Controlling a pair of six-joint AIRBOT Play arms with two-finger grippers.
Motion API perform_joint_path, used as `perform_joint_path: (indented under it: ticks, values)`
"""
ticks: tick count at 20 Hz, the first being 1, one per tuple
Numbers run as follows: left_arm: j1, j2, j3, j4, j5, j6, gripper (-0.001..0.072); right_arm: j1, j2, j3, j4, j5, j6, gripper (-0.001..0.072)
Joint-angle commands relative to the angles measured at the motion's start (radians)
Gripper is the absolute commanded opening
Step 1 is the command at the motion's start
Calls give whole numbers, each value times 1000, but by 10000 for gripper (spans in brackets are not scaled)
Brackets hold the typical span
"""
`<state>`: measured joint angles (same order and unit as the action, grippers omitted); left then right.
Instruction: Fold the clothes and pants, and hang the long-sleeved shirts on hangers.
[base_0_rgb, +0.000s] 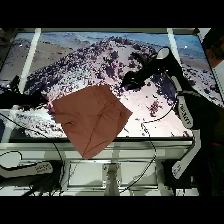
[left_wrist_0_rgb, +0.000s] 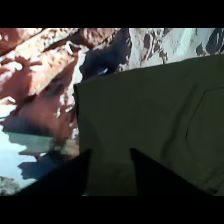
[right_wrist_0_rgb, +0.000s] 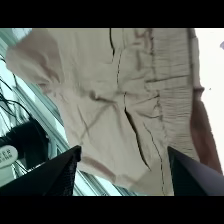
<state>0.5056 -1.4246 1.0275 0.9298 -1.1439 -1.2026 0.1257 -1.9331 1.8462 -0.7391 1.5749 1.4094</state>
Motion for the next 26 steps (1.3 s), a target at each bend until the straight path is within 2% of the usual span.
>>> perform_joint_path:
  ticks: [1,4,8,10,11,14,20,22,23,24,26]
  values:
    - [-9,0,-48,-33,-14,-84,544,-73,-6,-19,69,-50,-13,626]
    - [-34,-12,-48,-5,73,-170,538,-78,-6,-19,95,-68,-13,626]
    - [-82,-55,-47,81,167,-183,481,-63,-6,-18,166,-73,-14,625]
    - [-88,-57,-46,84,219,-231,481,-58,-6,-18,167,-73,-14,625]
    - [-93,-57,-46,84,226,-235,481,-56,-6,-18,167,-76,-14,625]
    - [-123,-58,-46,84,246,-235,418,-53,-6,-18,167,-76,-14,626]
    - [-166,-127,-44,85,240,-267,396,-53,-6,-18,190,-75,-13,625]
    - [-168,-129,-39,57,243,-271,218,-53,-6,-18,192,-76,-14,624]
    - [-169,-129,-23,41,241,-270,83,-53,-6,-18,192,-77,-14,624]
    - [-172,-129,2,11,238,-246,9,-53,-6,-18,192,-77,-15,623]
    - [-192,-129,69,-48,243,-221,7,-56,-6,-18,184,-87,-16,605]
